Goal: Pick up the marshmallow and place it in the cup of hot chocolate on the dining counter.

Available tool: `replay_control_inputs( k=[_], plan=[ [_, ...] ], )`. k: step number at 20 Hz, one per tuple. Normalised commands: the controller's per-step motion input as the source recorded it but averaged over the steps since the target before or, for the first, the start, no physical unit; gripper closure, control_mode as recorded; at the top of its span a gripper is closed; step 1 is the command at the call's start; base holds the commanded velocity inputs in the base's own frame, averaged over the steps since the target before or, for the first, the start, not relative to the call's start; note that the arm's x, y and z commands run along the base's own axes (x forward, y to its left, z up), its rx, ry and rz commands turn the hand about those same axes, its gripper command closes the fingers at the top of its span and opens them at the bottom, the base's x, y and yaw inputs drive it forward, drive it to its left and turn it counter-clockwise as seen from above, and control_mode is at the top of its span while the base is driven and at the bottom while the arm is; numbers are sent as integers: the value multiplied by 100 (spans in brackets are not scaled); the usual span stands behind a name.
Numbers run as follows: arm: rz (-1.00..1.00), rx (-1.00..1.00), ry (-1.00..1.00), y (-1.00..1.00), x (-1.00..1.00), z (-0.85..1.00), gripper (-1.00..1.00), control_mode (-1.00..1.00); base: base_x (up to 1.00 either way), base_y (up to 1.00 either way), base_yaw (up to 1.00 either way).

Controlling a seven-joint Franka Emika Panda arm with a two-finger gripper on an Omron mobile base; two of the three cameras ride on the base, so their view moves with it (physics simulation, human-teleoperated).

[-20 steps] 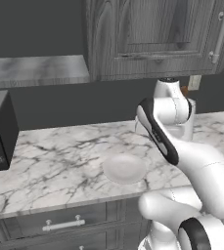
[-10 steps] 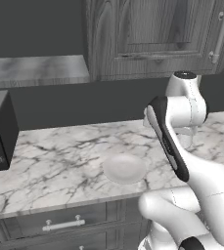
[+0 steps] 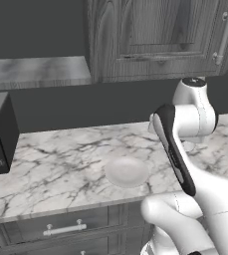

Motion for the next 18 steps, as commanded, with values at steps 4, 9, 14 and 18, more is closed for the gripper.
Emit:
replay_control_inputs(
  k=[4,9,14,18],
  plan=[
    [0,0,0,0,0,0,100,-100,0,0,0],
    [0,0,0,0,0,0,100,100,-19,1,28],
    [0,0,0,0,0,0,100,100,-73,2,74],
    [0,0,0,0,0,0,100,100,-49,21,98]
  ],
)
